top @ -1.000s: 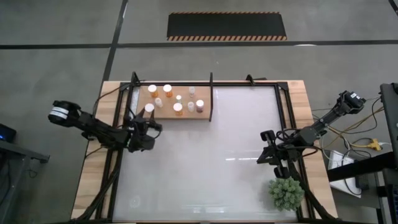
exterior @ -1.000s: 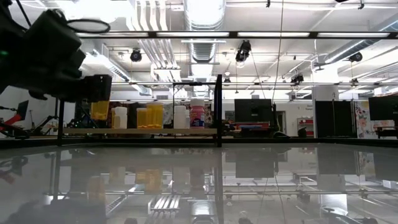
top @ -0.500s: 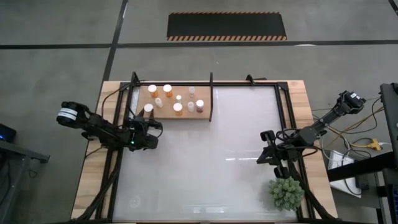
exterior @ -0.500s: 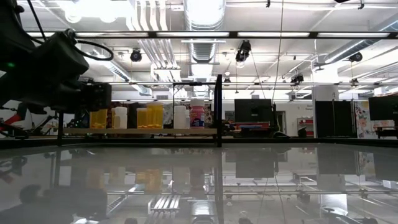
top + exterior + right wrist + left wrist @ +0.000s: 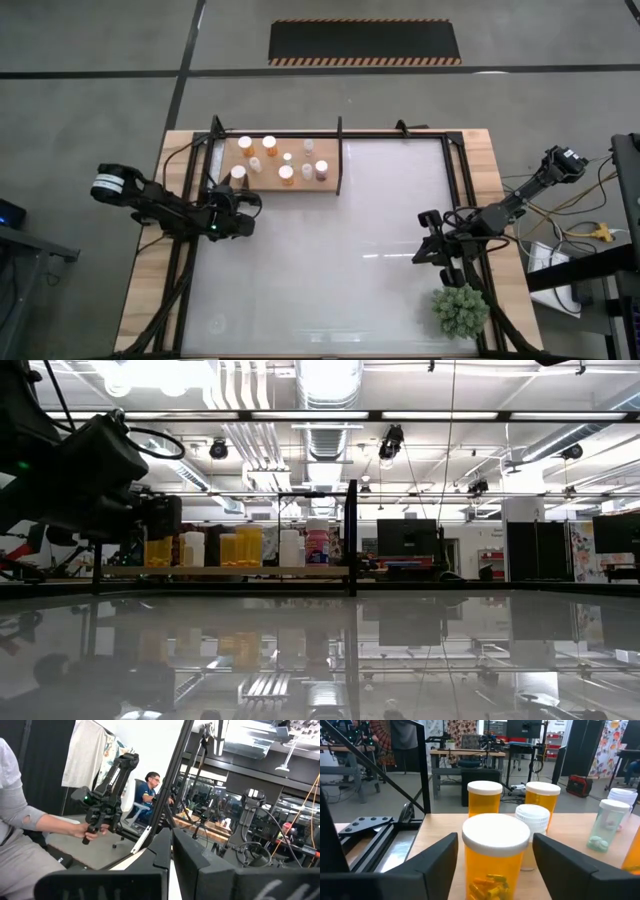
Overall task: Pick and place medicine bottles onto shelf by color
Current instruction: Put the large yellow pill bottle on the shelf, then put the small transparent pill bottle on the shelf
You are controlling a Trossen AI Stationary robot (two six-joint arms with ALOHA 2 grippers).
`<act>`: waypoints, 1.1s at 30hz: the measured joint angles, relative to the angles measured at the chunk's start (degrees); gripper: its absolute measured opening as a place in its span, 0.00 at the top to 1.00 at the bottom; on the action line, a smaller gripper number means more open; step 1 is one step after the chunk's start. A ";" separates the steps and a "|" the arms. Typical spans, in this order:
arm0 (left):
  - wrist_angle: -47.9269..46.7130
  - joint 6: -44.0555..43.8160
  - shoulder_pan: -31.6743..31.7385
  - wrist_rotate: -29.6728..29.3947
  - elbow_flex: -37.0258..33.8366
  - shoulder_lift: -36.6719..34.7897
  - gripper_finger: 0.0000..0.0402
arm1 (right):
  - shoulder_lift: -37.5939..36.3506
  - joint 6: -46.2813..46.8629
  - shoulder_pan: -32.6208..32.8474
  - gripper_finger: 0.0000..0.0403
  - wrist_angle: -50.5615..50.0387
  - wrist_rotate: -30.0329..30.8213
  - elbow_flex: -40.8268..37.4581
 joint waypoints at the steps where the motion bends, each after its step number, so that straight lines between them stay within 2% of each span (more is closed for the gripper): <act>1: 0.00 0.05 0.00 0.00 0.00 0.02 0.40 | -0.02 0.00 0.00 0.98 -0.02 0.00 0.00; 9: 0.02 3.87 -0.04 0.37 0.70 -2.51 0.37 | -0.01 0.00 -0.01 0.98 -0.09 0.00 0.00; 23: -0.01 25.58 -0.38 0.47 5.69 -18.42 0.37 | -0.02 0.02 0.00 0.98 -0.31 0.00 0.00; 28: 0.06 34.11 -1.60 7.63 11.21 -22.25 0.37 | -0.02 0.44 0.00 0.98 -0.26 0.00 0.00; 33: 0.02 43.79 -4.37 18.47 20.27 -20.84 0.39 | -0.02 4.21 -0.02 0.98 0.10 3.40 -0.01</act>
